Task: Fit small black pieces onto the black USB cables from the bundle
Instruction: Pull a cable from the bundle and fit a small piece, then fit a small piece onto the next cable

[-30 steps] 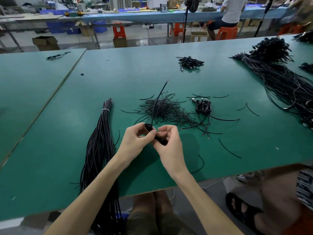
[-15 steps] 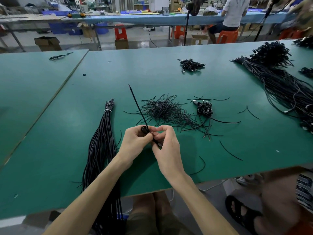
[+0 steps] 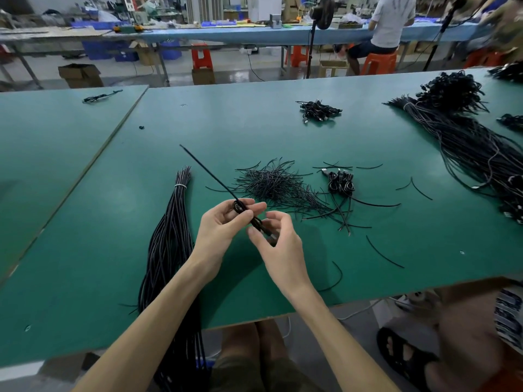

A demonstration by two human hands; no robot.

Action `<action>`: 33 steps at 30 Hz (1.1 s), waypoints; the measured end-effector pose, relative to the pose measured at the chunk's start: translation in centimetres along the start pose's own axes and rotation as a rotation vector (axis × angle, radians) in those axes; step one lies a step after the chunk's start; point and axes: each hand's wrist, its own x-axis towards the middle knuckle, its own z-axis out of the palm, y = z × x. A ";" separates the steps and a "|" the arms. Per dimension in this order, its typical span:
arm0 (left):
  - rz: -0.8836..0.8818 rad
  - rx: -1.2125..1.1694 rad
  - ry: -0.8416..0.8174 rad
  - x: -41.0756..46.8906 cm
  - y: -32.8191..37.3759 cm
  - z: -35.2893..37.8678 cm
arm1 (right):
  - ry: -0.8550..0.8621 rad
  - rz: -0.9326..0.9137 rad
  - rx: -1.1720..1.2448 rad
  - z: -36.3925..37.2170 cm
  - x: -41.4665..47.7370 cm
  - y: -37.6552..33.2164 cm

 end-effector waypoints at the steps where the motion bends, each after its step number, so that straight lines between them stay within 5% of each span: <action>1: 0.000 -0.001 -0.021 0.0 0.0 0.0 | -0.019 -0.009 0.006 0.1 0.0 0.0; 7: -0.005 0.027 -0.110 -0.1 -0.4 0.1 | 0.061 -0.002 0.143 -0.2 0.1 0.5; 14: 0.007 0.145 0.093 -0.2 -0.2 0.5 | 0.148 0.045 0.304 -0.4 0.3 0.5; 19: 0.530 0.713 0.285 -0.3 -0.2 0.6 | 0.192 0.053 0.329 -0.6 0.5 0.8; 23: 0.827 1.312 0.096 0.4 0.2 0.6 | 0.184 0.056 0.337 -0.6 0.6 0.8; 29: 0.477 1.362 -0.183 1.1 1.9 0.2 | 0.206 0.043 0.418 -0.8 0.6 0.4; 33: 0.131 0.880 -0.060 2.4 3.5 1.1 | 0.216 0.089 0.491 -0.7 0.8 0.4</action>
